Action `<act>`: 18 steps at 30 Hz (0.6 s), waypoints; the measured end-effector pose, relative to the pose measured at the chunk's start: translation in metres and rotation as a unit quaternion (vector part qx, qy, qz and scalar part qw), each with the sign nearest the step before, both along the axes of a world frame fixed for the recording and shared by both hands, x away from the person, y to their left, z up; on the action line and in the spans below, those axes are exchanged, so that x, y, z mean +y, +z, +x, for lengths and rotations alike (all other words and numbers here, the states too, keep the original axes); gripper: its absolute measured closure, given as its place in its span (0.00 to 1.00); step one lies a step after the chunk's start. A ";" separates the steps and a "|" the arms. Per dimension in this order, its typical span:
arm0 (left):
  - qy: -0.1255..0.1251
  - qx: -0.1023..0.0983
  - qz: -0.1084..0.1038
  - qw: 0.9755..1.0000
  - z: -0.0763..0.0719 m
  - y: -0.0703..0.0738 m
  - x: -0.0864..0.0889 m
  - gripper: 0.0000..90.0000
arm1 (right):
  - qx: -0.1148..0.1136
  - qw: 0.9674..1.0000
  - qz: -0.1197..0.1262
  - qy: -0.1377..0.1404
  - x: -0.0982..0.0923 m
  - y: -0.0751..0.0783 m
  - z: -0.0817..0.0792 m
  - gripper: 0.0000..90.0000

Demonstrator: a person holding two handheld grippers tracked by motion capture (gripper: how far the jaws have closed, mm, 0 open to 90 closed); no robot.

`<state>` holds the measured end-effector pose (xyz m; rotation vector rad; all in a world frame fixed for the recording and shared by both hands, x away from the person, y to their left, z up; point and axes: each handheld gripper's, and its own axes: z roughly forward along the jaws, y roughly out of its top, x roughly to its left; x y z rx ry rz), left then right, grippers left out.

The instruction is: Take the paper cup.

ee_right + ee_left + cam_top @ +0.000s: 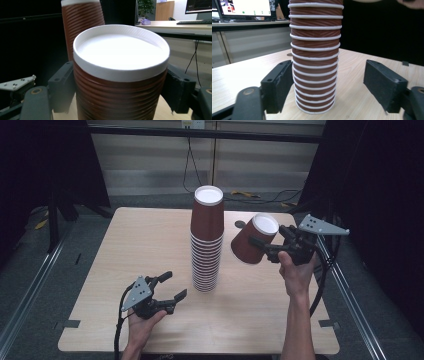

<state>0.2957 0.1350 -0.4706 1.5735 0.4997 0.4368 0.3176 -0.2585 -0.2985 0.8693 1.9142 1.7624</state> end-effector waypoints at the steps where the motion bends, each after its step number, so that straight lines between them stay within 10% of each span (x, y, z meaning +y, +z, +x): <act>1: 0.000 0.000 0.000 1.000 0.000 0.000 0.000 0.24 | 0.000 1.000 0.000 0.000 0.000 0.000 0.000 0.25; 18: -0.035 0.004 0.006 0.999 -0.007 0.005 -0.012 0.18 | 0.043 0.999 -0.002 0.016 0.016 -0.068 -0.028 0.25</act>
